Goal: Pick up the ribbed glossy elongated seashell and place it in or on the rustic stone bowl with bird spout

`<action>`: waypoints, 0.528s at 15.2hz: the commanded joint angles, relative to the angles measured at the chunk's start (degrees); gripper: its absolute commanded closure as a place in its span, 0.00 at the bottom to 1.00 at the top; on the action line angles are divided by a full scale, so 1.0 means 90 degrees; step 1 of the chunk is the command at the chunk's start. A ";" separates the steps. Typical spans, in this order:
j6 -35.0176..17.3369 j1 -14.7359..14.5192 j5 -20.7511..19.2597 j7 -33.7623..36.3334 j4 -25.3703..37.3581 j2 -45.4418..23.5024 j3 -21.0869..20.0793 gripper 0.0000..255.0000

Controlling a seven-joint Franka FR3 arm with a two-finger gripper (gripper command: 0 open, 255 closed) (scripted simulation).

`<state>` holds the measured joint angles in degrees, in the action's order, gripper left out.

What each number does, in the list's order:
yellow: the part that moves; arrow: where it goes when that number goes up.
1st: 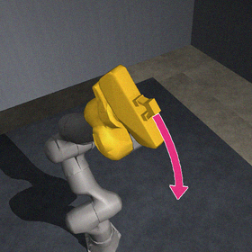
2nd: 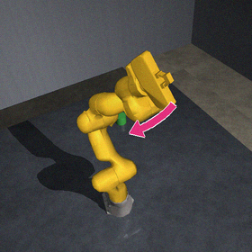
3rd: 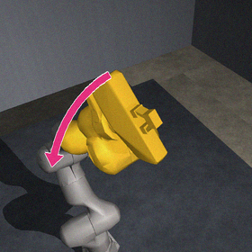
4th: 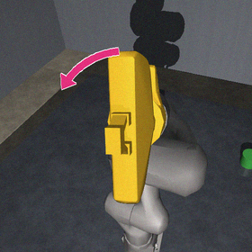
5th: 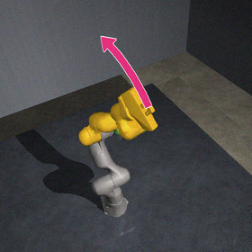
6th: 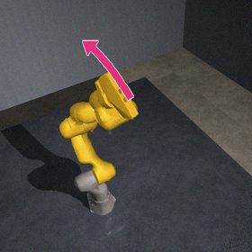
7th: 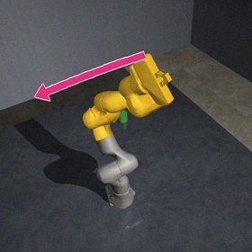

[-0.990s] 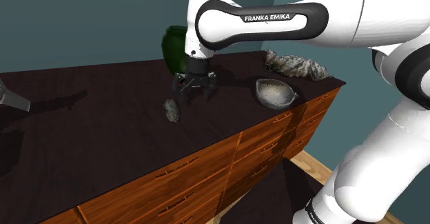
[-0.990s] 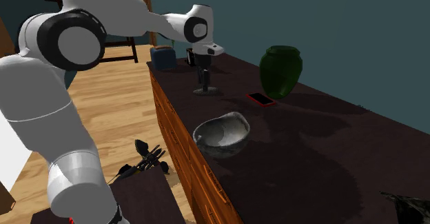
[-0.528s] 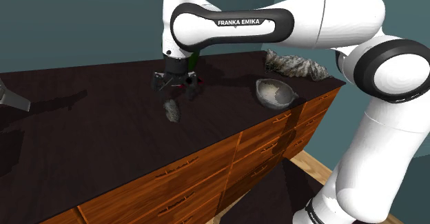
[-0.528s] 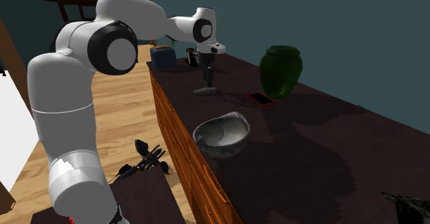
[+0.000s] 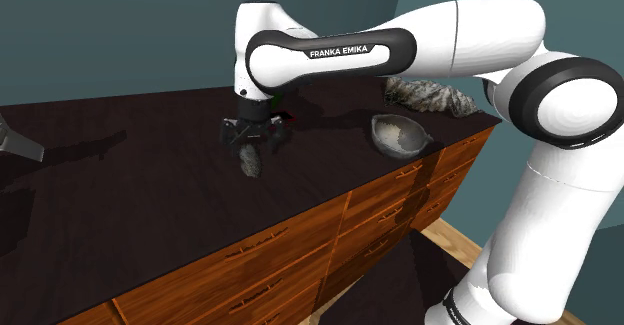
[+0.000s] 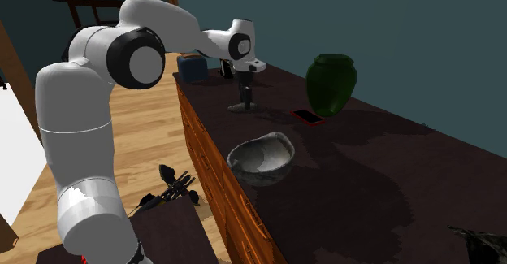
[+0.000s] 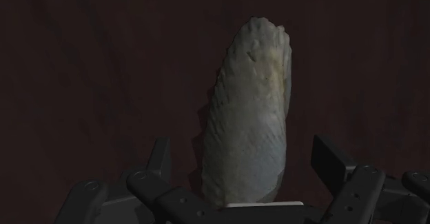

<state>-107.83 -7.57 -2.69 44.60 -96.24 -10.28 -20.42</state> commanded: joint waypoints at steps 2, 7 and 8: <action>-0.0016 0.0002 0.0000 -0.0002 -0.0013 0.0000 0.0001 0.00; -0.0015 0.0002 0.0000 -0.0002 -0.0013 0.0000 0.0001 1.00; -0.0015 0.0002 0.0000 -0.0002 -0.0013 0.0000 0.0001 1.00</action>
<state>-107.96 -7.56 -2.69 44.58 -96.36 -10.28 -20.41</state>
